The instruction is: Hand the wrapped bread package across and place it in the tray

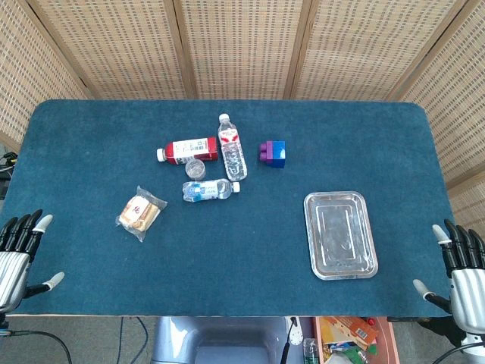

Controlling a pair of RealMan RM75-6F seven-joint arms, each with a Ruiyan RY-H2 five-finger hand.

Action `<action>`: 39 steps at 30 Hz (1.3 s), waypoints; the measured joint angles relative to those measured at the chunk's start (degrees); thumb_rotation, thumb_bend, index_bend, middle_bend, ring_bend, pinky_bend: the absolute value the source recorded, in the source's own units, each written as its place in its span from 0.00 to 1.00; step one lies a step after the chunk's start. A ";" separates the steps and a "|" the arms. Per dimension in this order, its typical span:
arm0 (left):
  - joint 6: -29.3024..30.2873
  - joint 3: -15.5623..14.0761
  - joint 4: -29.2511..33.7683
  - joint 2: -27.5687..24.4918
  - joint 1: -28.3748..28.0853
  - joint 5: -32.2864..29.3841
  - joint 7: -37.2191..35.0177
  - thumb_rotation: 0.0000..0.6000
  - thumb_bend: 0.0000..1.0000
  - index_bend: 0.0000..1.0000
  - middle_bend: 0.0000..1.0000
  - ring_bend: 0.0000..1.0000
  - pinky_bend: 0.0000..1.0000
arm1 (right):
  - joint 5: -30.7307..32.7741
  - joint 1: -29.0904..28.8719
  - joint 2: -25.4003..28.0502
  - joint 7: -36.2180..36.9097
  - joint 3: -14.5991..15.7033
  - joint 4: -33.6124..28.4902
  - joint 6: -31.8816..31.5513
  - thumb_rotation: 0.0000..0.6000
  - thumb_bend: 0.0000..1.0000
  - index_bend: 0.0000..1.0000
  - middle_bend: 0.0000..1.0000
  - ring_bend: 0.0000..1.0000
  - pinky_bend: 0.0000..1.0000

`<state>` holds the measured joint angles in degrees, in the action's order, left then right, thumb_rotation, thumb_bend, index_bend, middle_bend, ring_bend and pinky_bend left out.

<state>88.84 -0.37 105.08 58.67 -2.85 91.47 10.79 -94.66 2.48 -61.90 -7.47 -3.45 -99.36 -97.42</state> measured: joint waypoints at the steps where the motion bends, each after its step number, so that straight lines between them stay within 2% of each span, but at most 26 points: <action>1: 0.04 0.00 0.01 -0.01 0.03 0.03 -0.02 1.00 0.00 0.00 0.00 0.00 0.00 | 0.04 0.02 0.00 0.03 0.00 0.04 0.00 1.00 0.00 0.00 0.00 0.00 0.00; 6: -0.63 -0.11 -0.24 0.00 -0.20 0.15 -0.44 1.00 0.00 0.00 0.00 0.00 0.00 | 0.24 -0.05 0.14 0.25 -0.02 -0.03 0.36 1.00 0.00 0.00 0.00 0.00 0.00; 11: -5.38 1.21 -2.30 1.06 -3.19 -1.65 -1.45 1.00 0.00 0.00 0.00 0.00 0.00 | 1.02 -0.43 0.38 0.28 0.03 0.03 1.76 1.00 0.00 0.00 0.00 0.00 0.00; 17: -20.76 3.84 -10.70 5.51 -12.86 -4.76 -3.30 1.00 0.00 0.00 0.00 0.00 0.00 | 3.15 -1.44 0.09 -0.19 -0.71 0.36 3.79 1.00 0.00 0.00 0.00 0.00 0.00; 22: -35.66 5.80 -21.96 12.66 -22.05 -9.08 -4.83 1.00 0.00 0.00 0.00 0.00 0.02 | 5.16 -2.06 -0.16 -0.19 -1.17 0.59 5.46 1.00 0.00 0.00 0.00 0.00 0.00; 27: -43.84 7.70 -32.57 21.07 -29.46 -13.83 -5.89 1.00 0.00 0.00 0.00 0.00 0.04 | 6.88 -2.46 -0.31 0.32 -1.61 1.23 6.54 1.00 0.00 0.00 0.00 0.00 0.00; 29: -45.01 8.14 -35.29 23.60 -31.20 -14.57 -6.12 1.00 0.00 0.00 0.01 0.00 0.08 | 7.53 -2.67 -0.35 0.48 -1.82 1.46 6.99 1.00 0.00 0.00 0.00 0.00 0.00; 31: -45.25 8.54 -38.10 26.12 -32.53 -14.88 -6.34 1.00 0.00 0.08 0.09 0.03 0.13 | 8.11 -2.87 -0.36 0.61 -2.02 1.59 7.42 1.00 0.00 0.00 0.00 0.00 0.00; 33: -45.42 8.79 -40.36 28.15 -33.67 -15.23 -6.56 1.00 0.00 0.29 0.28 0.15 0.21 | 8.41 -2.98 -0.35 0.69 -2.13 1.69 7.57 1.00 0.00 0.00 0.00 0.00 0.00; 35: -45.65 9.00 -41.33 29.18 -34.47 -15.91 -6.82 1.00 0.00 0.42 0.40 0.25 0.26 | 8.61 -3.00 -0.33 0.82 -2.16 1.71 7.64 1.00 0.00 0.00 0.00 0.00 0.00; 39: -44.66 9.34 -40.28 28.24 -34.42 -16.77 -7.10 1.00 0.00 0.56 0.53 0.36 0.34 | 8.78 -2.96 -0.26 1.09 -2.11 1.68 7.66 1.00 0.00 0.00 0.00 0.00 0.00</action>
<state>44.18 8.97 64.81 86.91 -37.27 74.70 3.69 -85.88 -0.48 -62.16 -6.38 -5.57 -97.69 -89.76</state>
